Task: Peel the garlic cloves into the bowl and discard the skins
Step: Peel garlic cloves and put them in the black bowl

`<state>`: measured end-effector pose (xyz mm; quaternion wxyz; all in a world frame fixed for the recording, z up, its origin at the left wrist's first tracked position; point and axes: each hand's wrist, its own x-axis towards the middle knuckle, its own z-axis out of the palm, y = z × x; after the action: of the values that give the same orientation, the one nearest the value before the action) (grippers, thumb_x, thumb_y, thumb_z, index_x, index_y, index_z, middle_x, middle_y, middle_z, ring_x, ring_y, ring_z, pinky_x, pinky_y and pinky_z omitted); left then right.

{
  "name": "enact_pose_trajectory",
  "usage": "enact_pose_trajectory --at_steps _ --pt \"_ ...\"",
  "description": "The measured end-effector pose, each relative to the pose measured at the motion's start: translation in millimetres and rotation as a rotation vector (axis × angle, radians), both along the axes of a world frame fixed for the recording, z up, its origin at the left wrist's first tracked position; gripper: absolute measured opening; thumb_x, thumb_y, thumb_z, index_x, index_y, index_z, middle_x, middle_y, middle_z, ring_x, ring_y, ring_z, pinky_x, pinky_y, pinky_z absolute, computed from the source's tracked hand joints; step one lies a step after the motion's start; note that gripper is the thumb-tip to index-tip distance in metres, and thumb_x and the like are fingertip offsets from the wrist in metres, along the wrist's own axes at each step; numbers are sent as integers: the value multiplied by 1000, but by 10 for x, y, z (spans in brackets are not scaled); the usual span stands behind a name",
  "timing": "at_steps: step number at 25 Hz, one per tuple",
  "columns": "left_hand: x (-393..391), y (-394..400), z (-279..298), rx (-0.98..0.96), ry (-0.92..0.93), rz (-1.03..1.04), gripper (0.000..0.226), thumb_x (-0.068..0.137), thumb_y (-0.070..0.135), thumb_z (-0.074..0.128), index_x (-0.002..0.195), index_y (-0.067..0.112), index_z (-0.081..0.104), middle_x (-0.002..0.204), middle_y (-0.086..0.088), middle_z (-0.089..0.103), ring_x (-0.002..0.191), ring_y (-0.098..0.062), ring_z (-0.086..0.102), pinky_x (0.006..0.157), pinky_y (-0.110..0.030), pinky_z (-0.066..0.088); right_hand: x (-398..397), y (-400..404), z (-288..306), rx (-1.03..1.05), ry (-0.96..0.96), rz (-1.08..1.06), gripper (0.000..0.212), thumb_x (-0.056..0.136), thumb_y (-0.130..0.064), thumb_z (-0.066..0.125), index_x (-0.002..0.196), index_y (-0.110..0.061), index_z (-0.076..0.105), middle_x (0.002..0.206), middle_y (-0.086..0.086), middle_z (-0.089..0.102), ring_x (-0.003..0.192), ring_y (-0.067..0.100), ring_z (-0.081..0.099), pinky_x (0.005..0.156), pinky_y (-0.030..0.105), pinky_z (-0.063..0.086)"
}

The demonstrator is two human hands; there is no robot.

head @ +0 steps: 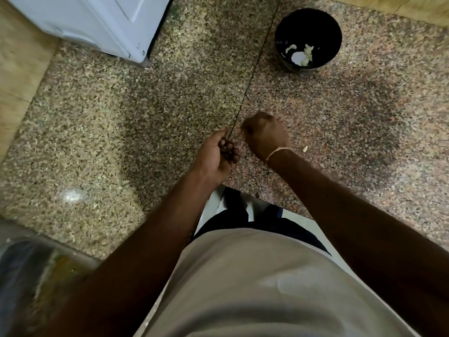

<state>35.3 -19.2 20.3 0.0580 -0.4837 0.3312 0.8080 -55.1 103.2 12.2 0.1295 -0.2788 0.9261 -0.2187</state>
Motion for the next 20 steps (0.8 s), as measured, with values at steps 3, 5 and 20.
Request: enact_pose_trajectory --at_steps 3,5,20 --pt "42 35 -25 22 -8 37 37 107 30 55 75 14 59 62 -4 56 60 -20 60 52 -28 52 53 121 -20 -72 -44 -81 11 96 -18 67 96 -13 77 92 6 73 82 24 69 76 38 58" --pt "47 108 -33 29 -20 23 37 108 25 51 77 9 60 65 -6 61 59 -21 64 53 -29 55 79 236 54 -194 -180 -243 11 90 -16 75 99 -14 79 95 5 77 86 20 73 80 36 61" --pt "-320 868 51 30 34 -229 41 109 19 47 74 7 63 65 -7 65 58 -18 64 57 -31 56 259 1064 417 -544 -456 -626 12 80 -11 88 79 -19 79 70 0 77 67 17 76 66 37 66"
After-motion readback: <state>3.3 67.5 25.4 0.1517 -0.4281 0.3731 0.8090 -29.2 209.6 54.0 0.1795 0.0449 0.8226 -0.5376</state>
